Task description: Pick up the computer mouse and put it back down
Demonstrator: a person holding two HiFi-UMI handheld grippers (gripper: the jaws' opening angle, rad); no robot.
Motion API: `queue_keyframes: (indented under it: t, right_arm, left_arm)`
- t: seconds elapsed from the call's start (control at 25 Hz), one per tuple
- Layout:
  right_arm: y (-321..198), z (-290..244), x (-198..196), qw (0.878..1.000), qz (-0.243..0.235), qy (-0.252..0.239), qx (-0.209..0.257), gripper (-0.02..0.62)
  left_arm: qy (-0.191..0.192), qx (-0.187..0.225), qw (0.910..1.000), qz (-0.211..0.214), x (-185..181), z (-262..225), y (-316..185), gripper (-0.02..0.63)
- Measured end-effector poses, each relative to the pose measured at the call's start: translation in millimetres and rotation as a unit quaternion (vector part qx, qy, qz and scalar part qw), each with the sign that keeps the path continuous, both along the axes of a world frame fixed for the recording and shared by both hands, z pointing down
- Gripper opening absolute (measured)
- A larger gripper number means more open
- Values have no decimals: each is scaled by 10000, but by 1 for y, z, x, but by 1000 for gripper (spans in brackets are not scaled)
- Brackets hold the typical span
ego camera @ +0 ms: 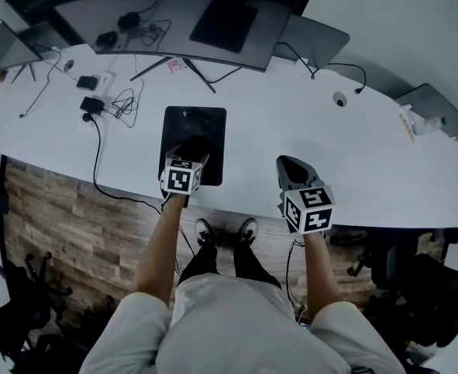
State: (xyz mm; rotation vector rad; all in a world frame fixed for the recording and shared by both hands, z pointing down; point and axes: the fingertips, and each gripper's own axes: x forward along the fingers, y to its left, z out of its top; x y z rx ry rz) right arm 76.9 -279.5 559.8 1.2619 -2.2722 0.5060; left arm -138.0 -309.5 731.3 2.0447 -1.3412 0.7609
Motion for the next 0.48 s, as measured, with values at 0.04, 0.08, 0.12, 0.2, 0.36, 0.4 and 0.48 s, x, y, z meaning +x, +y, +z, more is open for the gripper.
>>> queue_keyframes:
  t: [0.04, 0.08, 0.12, 0.2, 0.36, 0.4, 0.48]
  right_arm:
    - [-1, -4, 2, 10000, 12, -14, 39, 15]
    - [-4, -8, 3, 10000, 23, -34, 90, 15]
    - [-6, -14, 4, 9999, 26, -58, 153, 15]
    - [-11, -28, 5, 9995, 5, -90, 305, 15]
    - [-23, -65, 3, 9976, -58, -98, 676, 15]
    - [-27, -76, 2, 9969, -73, -109, 779, 15]
    - [-33, -99, -1, 9948, -123, -128, 1001, 14]
  left_arm:
    - [68, 43, 10000, -19, -1, -5, 0, 318]
    - [143, 99, 9998, -57, -4, -11, 0, 318]
    - [206, 163, 9996, -106, -8, -19, 0, 318]
    - [286, 332, 9989, -185, -16, -41, 0, 318]
    - [364, 865, 9950, -352, -38, -101, -4, 307]
    - [375, 1020, 9932, -427, -44, -118, -5, 273]
    - [348, 1351, 9885, -583, -56, -155, -8, 193]
